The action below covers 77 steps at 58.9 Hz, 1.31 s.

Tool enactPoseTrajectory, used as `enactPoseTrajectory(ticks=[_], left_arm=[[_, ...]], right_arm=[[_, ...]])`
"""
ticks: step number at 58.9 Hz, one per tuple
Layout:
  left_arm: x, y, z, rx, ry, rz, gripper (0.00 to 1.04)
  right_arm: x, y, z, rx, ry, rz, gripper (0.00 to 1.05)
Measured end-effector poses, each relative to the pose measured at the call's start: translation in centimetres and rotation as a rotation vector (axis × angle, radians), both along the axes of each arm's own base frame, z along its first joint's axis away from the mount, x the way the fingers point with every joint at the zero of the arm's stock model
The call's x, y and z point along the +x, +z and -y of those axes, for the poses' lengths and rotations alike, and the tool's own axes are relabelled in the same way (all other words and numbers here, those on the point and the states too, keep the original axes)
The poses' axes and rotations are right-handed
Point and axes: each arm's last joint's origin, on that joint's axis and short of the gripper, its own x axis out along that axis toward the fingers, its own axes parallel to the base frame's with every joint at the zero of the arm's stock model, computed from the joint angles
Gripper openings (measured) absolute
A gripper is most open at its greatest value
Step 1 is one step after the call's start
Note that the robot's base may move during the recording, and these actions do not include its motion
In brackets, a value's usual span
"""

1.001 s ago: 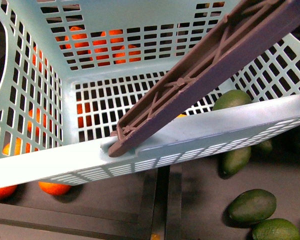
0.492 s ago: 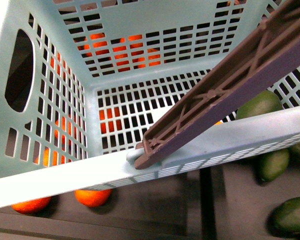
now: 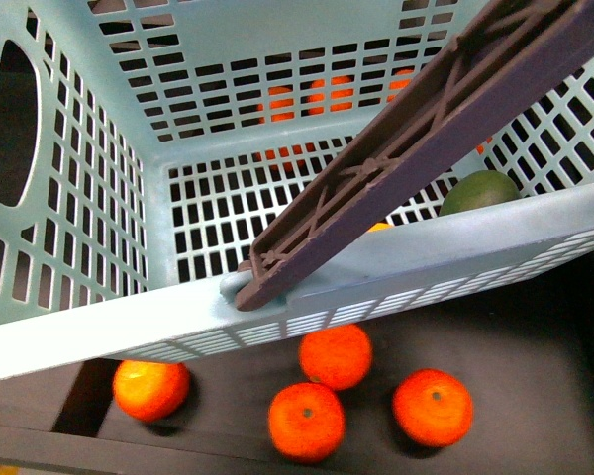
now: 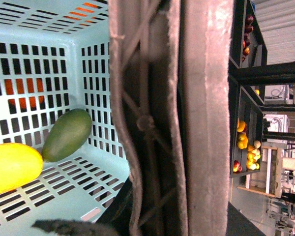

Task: Pick mango and avocado into basket

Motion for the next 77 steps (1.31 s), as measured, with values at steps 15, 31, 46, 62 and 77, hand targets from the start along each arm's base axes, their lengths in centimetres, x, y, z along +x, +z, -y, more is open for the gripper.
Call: enactPoseTrajectory(ticks=[15, 31, 46, 62, 77], left_arm=[[0.0, 0.0, 0.0, 0.001, 0.001, 0.001, 0.16], [0.3, 0.1, -0.5, 0.011, 0.032, 0.011, 0.16], [0.1, 0.1, -0.3, 0.005, 0.01, 0.009, 0.16], [4.7, -1.1, 0.4, -0.138, 0.558, 0.022, 0.16], [11.9, -6.7, -1.7, -0.098, 0.694, -0.076, 0.16]], right_arm=[[0.0, 0.0, 0.0, 0.0, -0.001, 0.002, 0.96], [0.0, 0.0, 0.0, 0.0, 0.005, 0.001, 0.96], [0.0, 0.0, 0.0, 0.0, 0.001, 0.002, 0.96], [0.0, 0.0, 0.0, 0.0, -0.001, 0.002, 0.96], [0.0, 0.0, 0.0, 0.0, -0.001, 0.002, 0.96]])
